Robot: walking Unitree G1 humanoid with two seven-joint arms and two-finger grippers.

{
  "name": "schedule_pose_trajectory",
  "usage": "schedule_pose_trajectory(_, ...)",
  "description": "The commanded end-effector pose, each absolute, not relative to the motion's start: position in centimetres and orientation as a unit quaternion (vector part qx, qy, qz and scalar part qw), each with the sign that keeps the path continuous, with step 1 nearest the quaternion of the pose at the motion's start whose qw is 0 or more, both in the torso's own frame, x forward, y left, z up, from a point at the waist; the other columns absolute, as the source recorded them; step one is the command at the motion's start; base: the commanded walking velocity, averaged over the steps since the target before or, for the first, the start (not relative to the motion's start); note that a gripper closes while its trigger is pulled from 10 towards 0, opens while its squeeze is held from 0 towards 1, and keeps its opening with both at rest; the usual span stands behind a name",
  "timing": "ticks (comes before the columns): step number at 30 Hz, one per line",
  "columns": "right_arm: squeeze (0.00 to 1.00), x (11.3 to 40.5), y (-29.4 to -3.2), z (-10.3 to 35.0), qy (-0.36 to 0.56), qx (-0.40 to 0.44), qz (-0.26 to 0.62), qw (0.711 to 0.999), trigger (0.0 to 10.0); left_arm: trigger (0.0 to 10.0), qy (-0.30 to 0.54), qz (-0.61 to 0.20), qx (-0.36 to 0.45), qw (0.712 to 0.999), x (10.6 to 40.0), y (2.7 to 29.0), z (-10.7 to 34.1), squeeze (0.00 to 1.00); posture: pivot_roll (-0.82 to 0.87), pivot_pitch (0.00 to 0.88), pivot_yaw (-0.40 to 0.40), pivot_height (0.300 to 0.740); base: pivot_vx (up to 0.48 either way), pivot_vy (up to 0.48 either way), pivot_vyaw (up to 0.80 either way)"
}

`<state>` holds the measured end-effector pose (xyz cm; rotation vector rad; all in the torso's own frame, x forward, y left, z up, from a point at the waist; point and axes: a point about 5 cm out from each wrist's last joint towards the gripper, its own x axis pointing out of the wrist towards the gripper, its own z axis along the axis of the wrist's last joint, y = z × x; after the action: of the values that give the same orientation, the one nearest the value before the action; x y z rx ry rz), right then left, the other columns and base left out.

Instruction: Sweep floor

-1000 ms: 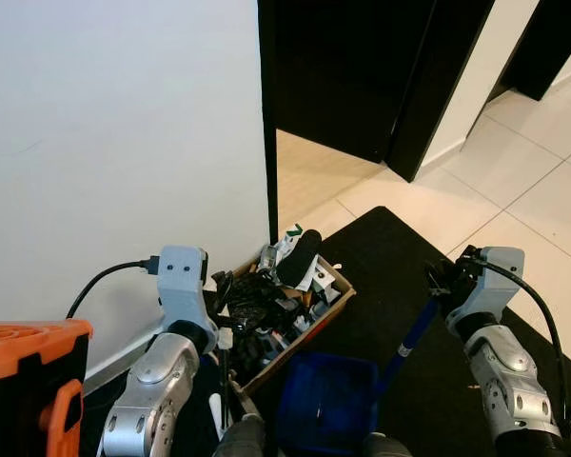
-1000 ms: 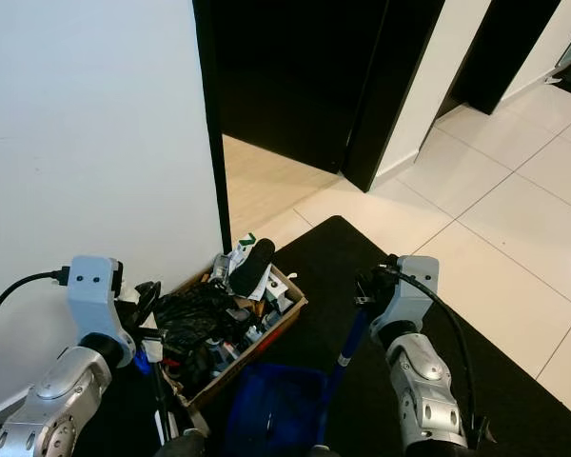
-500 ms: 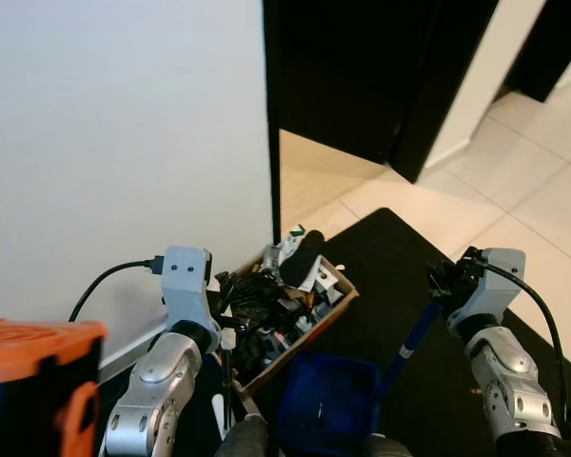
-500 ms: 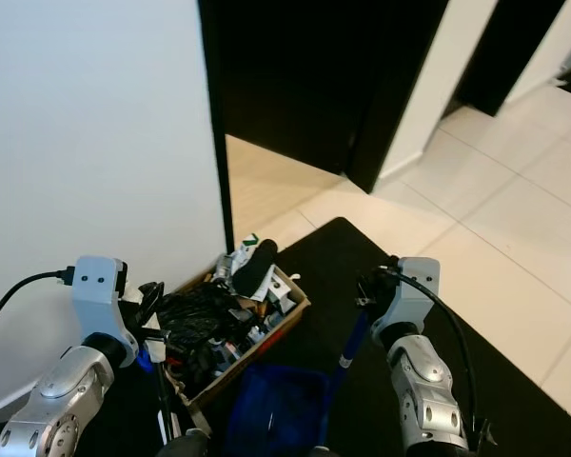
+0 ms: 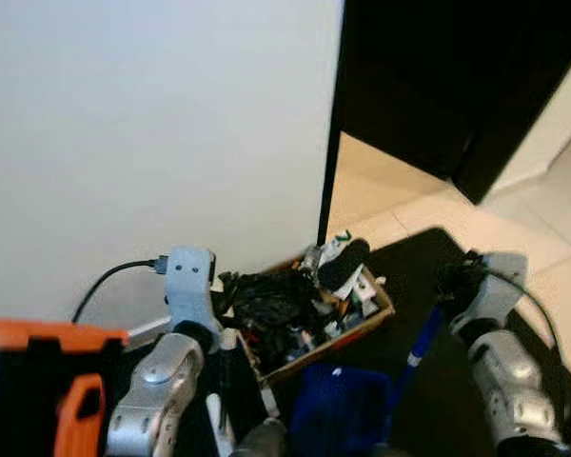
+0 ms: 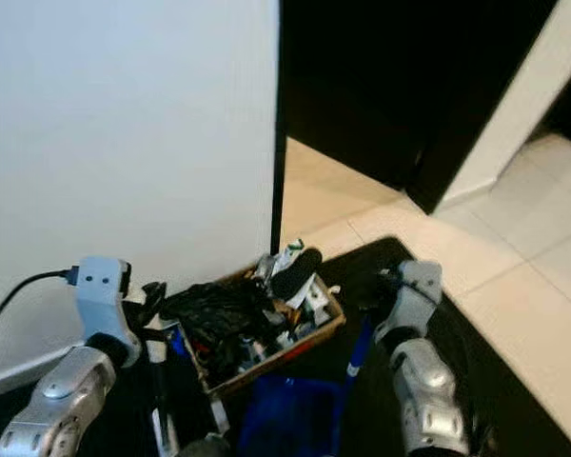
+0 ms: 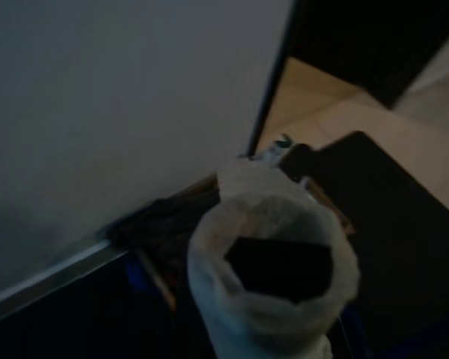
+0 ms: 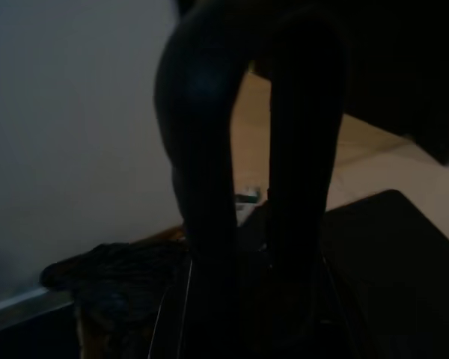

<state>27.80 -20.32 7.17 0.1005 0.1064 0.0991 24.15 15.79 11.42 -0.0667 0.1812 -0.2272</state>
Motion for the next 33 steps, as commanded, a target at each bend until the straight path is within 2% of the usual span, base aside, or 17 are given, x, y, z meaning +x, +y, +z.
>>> schedule_pose_trajectory(1, 0.0, 28.05, -19.38, 7.48, 0.038, 0.09, 0.066, 0.993, 10.0, 10.0, 0.097, -0.109, -0.031, 0.989, 23.89, 15.91, 11.0, 0.0, 0.12, 0.097, 0.0, 0.74, 0.0, 0.0, 0.79)
schedule_pose_trajectory(33, 0.0, 27.85, -19.42, 7.21, 0.04, 0.09, 0.061, 0.993, 10.0, 10.0, 0.1, -0.11, -0.029, 0.988, 24.07, 15.88, 10.69, 0.0, 0.12, 0.103, 0.006, 0.74, 0.0, 0.0, 0.79)
